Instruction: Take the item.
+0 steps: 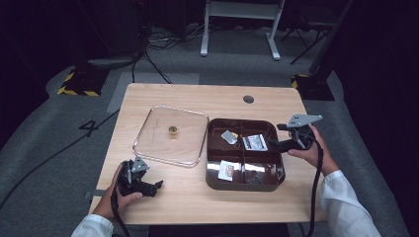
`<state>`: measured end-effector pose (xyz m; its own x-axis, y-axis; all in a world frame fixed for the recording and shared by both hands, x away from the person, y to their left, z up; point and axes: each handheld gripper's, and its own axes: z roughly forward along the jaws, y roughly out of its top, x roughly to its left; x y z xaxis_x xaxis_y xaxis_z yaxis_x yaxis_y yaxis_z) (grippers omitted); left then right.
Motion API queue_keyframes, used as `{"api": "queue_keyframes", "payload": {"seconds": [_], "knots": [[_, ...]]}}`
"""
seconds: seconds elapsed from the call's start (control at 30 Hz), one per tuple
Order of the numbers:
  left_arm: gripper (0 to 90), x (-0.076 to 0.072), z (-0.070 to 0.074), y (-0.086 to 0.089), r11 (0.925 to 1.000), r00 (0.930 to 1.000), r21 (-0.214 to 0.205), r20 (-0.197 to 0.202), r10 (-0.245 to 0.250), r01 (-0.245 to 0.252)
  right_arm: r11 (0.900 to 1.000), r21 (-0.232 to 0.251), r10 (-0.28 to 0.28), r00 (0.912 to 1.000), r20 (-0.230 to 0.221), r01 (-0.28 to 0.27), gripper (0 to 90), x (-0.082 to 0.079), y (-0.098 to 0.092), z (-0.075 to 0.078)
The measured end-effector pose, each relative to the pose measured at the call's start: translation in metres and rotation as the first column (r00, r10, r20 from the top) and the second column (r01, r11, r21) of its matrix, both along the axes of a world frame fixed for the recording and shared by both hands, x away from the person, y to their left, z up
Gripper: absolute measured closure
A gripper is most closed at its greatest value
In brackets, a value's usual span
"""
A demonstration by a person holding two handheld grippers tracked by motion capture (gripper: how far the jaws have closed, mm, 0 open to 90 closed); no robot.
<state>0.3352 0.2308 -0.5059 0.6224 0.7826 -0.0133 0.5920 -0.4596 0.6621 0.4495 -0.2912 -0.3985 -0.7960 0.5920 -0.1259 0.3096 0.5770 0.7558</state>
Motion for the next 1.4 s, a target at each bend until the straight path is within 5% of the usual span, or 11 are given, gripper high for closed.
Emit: {"api": "queue_keyframes", "payload": {"seconds": [0.5,0.83,1.07,1.17,1.4], "knots": [[0.1,0.000,0.000,0.000,1.0000,1.0000,0.000,0.000,-0.003,0.003,0.9971,-0.061,0.040,0.9944,-0.098,-0.046,31.4,0.023,0.034,-0.022],[0.1,0.000,0.000,0.000,1.0000,1.0000,0.000,0.001,-0.003,0.003,0.9915,-0.126,0.008,0.9828,-0.184,-0.032,29.8,0.045,0.045,-0.042],[0.1,0.000,0.000,0.000,1.0000,1.0000,0.000,0.000,-0.004,0.004,0.9779,-0.208,-0.024,0.9746,-0.223,-0.024,27.1,0.056,0.054,-0.056],[0.1,0.000,0.000,0.000,1.0000,1.0000,0.001,0.000,-0.005,0.005,0.9783,-0.207,-0.037,0.9689,-0.245,-0.015,26.7,0.059,0.054,-0.059],[0.1,0.000,0.000,0.000,1.0000,1.0000,0.000,0.000,-0.006,0.006,0.9595,-0.281,-0.088,0.9660,-0.243,0.016,24.2,0.064,0.058,-0.063]]}}
